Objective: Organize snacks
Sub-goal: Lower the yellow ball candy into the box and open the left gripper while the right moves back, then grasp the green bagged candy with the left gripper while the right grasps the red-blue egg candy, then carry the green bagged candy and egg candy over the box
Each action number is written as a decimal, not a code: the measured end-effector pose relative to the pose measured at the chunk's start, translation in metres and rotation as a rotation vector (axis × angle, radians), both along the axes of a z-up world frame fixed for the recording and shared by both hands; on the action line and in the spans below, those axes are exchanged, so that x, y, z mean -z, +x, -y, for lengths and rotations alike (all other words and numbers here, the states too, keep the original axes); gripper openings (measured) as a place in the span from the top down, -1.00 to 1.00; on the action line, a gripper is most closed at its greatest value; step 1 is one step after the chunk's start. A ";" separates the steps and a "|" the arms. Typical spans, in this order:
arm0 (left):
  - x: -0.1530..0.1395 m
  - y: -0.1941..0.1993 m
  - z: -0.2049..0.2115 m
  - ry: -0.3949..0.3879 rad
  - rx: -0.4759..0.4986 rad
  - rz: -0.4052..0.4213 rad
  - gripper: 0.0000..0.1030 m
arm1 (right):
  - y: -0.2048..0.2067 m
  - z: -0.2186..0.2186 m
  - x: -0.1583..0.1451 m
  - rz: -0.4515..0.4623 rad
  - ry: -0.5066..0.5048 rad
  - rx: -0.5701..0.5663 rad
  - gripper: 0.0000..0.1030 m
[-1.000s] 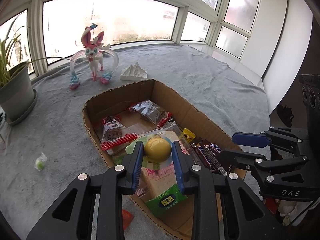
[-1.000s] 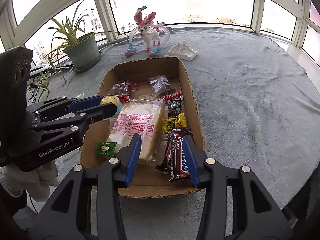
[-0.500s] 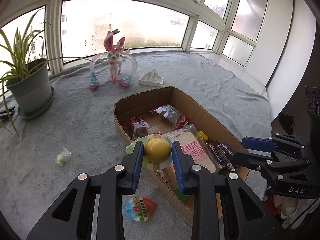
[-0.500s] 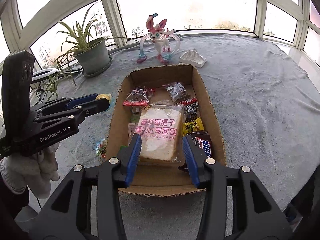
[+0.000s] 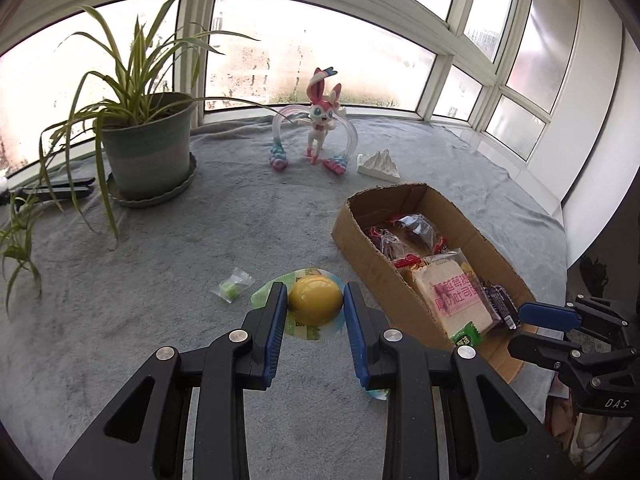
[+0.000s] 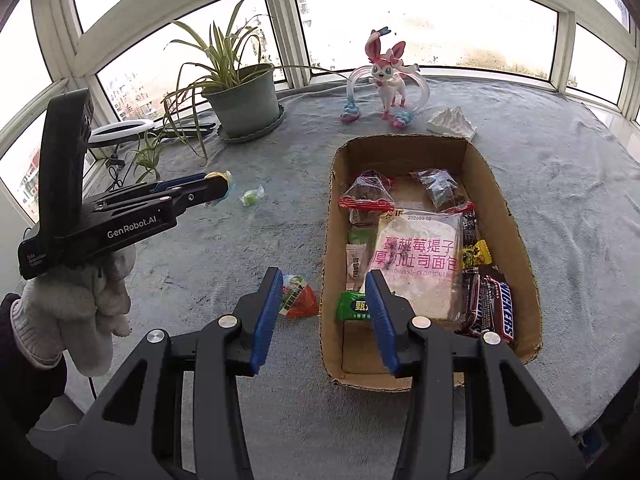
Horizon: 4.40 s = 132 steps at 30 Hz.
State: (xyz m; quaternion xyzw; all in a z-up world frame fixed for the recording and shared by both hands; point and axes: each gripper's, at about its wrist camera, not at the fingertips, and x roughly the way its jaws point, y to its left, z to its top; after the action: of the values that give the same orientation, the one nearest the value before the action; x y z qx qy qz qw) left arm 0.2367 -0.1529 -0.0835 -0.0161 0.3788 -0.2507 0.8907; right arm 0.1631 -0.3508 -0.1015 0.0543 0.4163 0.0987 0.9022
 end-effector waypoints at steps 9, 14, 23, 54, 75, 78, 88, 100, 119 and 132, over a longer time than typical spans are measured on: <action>-0.004 0.004 0.048 -0.039 0.108 0.003 0.47 | -0.007 0.007 0.004 -0.013 0.020 0.019 0.13; 0.002 0.013 0.092 -0.035 0.183 -0.013 0.47 | -0.019 0.036 0.004 -0.020 0.027 0.079 0.13; 0.011 0.053 0.151 0.003 0.207 -0.026 0.47 | -0.036 0.076 0.010 -0.040 0.037 0.157 0.13; -0.018 0.044 0.110 0.020 0.166 0.067 0.16 | -0.029 0.029 0.006 -0.043 0.047 0.102 0.13; 0.042 0.080 -0.045 0.002 -0.007 -0.106 -0.02 | 0.002 -0.081 0.073 -0.190 0.103 0.142 0.13; 0.054 0.082 -0.044 0.019 0.025 -0.122 -0.02 | 0.009 -0.084 0.084 -0.203 0.089 0.201 0.12; 0.079 0.088 -0.021 0.099 0.118 -0.101 -0.02 | 0.025 -0.082 0.092 -0.179 0.050 0.323 0.11; 0.086 0.094 -0.016 0.093 0.128 -0.090 0.21 | 0.054 -0.084 0.094 -0.141 -0.003 0.330 0.11; 0.086 0.091 -0.018 0.089 0.143 -0.081 0.64 | 0.057 -0.086 0.096 -0.079 -0.059 0.268 0.44; 0.081 0.083 -0.026 0.081 0.129 -0.070 0.65 | 0.048 -0.086 0.088 -0.040 -0.020 0.251 0.52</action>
State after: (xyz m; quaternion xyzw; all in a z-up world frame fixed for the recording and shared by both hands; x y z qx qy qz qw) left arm 0.3195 -0.1273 -0.1646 0.0357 0.4198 -0.2913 0.8589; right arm 0.2109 -0.2645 -0.1897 0.0989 0.4249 -0.0204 0.8996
